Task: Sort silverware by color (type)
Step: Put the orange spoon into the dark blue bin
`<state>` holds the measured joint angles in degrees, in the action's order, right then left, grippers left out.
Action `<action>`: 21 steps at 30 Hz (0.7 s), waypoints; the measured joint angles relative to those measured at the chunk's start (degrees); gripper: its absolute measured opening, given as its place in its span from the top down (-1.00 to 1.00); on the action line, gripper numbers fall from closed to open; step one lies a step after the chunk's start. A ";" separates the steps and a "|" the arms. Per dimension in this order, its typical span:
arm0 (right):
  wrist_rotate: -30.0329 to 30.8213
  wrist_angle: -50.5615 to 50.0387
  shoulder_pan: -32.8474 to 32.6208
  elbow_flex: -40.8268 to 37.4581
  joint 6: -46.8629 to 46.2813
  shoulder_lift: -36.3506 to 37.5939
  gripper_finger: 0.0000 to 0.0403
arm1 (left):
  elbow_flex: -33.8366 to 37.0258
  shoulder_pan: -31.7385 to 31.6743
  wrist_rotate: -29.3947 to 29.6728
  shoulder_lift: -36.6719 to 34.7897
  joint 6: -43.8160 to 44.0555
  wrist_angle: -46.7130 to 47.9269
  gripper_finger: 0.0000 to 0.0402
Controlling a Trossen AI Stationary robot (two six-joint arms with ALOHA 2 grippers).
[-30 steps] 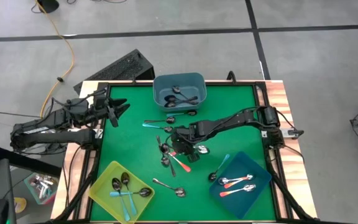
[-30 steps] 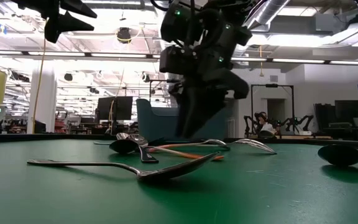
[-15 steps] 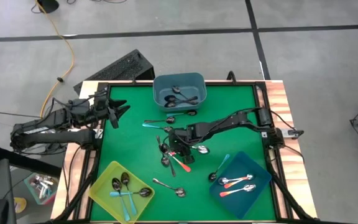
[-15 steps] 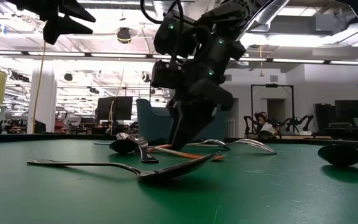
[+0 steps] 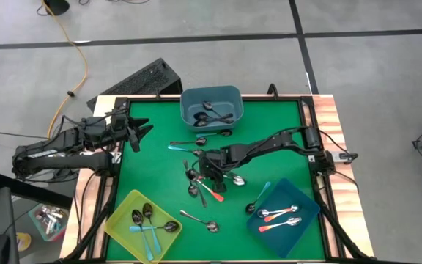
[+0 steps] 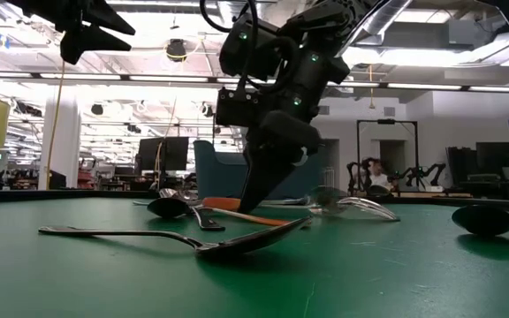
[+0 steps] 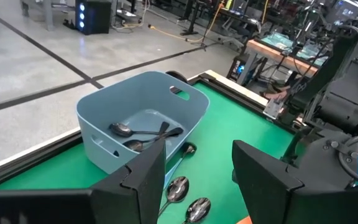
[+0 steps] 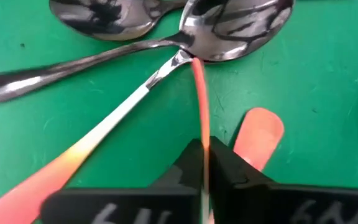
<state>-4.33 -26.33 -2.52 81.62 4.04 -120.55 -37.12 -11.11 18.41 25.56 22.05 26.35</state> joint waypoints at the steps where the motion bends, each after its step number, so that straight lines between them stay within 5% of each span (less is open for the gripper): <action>1: -0.32 0.01 0.00 -0.03 -0.81 0.00 0.94 | 0.00 -0.02 -0.02 0.00 -0.20 0.00 0.16; 13: -3.53 -1.64 0.65 0.03 -4.37 5.41 0.97 | 0.00 0.00 -0.07 0.00 -1.54 -0.09 0.16; 21: 0.97 -3.10 1.90 0.40 -6.34 14.78 0.97 | 0.00 0.00 -0.07 0.00 -1.54 0.07 0.16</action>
<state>-3.36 -29.43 -0.63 82.02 -2.30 -105.77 -37.12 -11.11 18.35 25.56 20.51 26.41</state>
